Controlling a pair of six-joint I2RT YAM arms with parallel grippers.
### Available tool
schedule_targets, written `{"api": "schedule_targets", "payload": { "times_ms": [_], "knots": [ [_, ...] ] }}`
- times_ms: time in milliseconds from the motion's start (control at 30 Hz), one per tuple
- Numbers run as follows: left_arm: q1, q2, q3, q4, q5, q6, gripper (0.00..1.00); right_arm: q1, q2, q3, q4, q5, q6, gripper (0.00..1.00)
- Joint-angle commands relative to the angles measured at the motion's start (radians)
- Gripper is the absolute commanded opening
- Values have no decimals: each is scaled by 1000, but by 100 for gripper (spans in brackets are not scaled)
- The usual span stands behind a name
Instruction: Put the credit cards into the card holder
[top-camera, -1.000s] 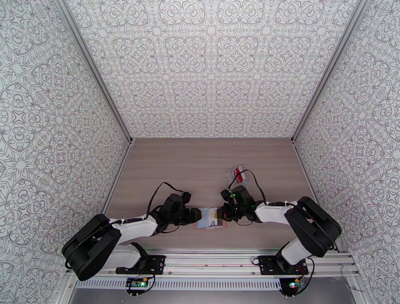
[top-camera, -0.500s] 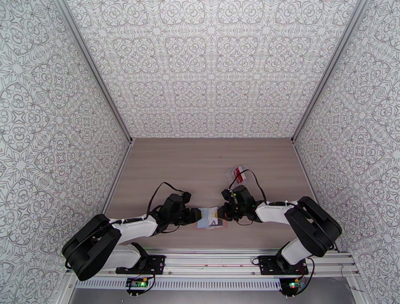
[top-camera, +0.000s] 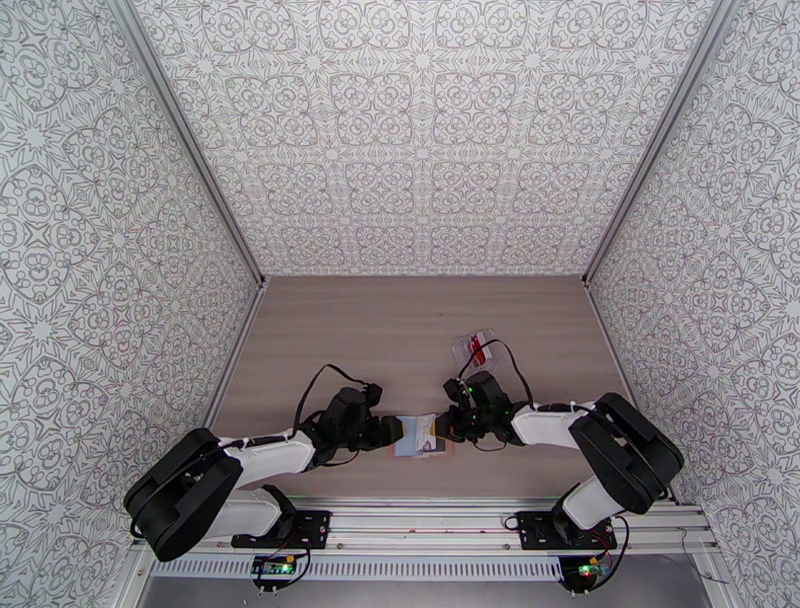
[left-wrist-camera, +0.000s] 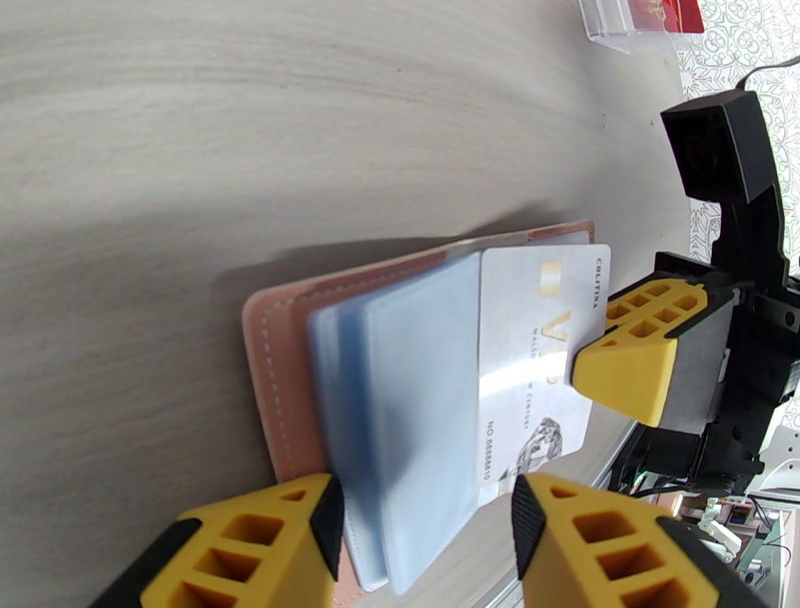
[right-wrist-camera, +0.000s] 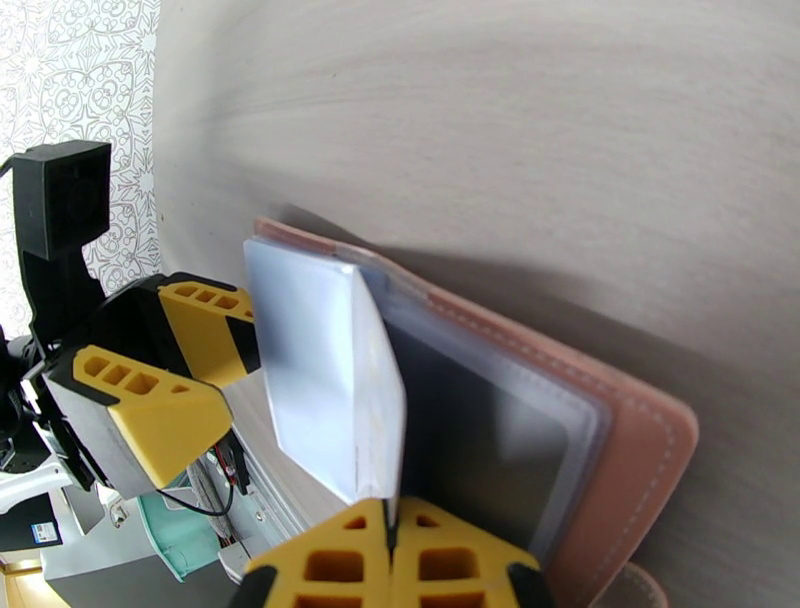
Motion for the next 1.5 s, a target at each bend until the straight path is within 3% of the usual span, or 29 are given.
{"api": "schedule_targets", "payload": {
  "times_ms": [0,833,1467],
  "knots": [
    [-11,10,-1,-23,-8,10,52,-11,25,-27,-18,15,-6,0],
    [-16,18,-1,-15,-9,6,52,-11,47,-37,16,-53,-10,0],
    [-15,13,-2,-34,-17,10,52,-14,7,-37,-44,-18,-38,0]
  ]
}}
